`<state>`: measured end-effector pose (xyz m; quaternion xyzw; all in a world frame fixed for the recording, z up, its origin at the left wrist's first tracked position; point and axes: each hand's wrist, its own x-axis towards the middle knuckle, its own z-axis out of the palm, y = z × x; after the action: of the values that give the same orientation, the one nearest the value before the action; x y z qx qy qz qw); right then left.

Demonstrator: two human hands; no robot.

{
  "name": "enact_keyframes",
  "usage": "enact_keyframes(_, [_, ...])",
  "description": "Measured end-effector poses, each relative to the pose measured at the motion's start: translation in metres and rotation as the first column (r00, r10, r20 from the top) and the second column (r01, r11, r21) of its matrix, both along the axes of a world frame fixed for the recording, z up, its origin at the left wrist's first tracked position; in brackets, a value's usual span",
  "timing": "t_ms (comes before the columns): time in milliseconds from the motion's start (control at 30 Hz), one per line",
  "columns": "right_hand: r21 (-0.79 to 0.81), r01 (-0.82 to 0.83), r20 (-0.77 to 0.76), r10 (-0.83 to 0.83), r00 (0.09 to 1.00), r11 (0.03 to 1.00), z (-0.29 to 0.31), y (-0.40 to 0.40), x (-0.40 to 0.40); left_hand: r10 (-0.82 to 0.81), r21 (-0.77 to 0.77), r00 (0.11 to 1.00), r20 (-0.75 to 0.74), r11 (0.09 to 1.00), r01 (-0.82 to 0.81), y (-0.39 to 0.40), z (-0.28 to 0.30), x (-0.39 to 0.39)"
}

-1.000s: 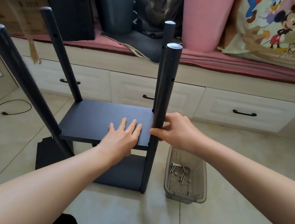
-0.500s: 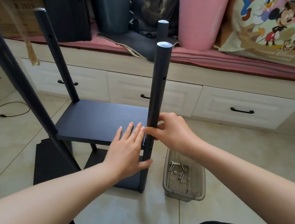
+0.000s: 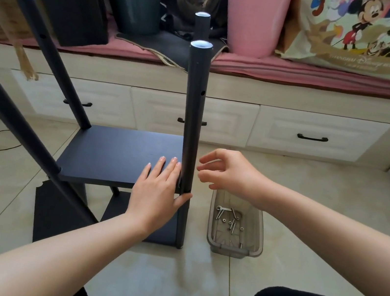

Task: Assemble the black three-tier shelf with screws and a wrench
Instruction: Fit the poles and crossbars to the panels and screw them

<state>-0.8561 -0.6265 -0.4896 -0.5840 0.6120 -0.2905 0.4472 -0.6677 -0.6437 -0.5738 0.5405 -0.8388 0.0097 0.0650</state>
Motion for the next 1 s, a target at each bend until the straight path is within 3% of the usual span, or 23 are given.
enact_keyframes(133, [0.061,0.002,-0.163,0.008,0.987,0.998,-0.027,0.004,-0.033,-0.001,0.001,1.000,-0.021,1.000,0.001,0.000,0.001,0.001])
enact_keyframes(233, [0.175,-0.022,-0.407,0.093,0.909,0.984,-0.061,0.003,-0.054,-0.008,0.002,1.000,-0.022,1.000,0.008,0.000,0.002,0.001])
enact_keyframes(300, [0.249,-0.022,-0.468,0.140,0.872,0.968,-0.083,-0.001,-0.062,-0.009,0.000,1.000,-0.014,1.000,0.009,0.001,0.003,0.001])
enact_keyframes(567, [0.385,0.092,-0.497,0.122,0.859,0.918,-0.177,-0.026,-0.066,-0.036,-0.004,0.997,0.069,0.999,0.036,-0.002,0.014,0.004])
enact_keyframes(733, [0.469,0.148,-0.496,0.121,0.860,0.871,-0.229,-0.026,-0.060,-0.036,0.013,0.999,0.021,0.999,0.036,0.000,0.019,0.003])
enact_keyframes(900, [0.589,0.046,-0.481,0.304,0.822,0.807,-0.265,-0.032,-0.053,-0.030,0.000,0.998,-0.050,1.000,0.030,0.000,0.016,0.004])
enact_keyframes(1000, [0.614,0.035,-0.462,0.323,0.826,0.788,-0.277,-0.034,-0.051,-0.042,-0.015,0.996,-0.077,0.999,0.041,0.001,0.014,0.005])
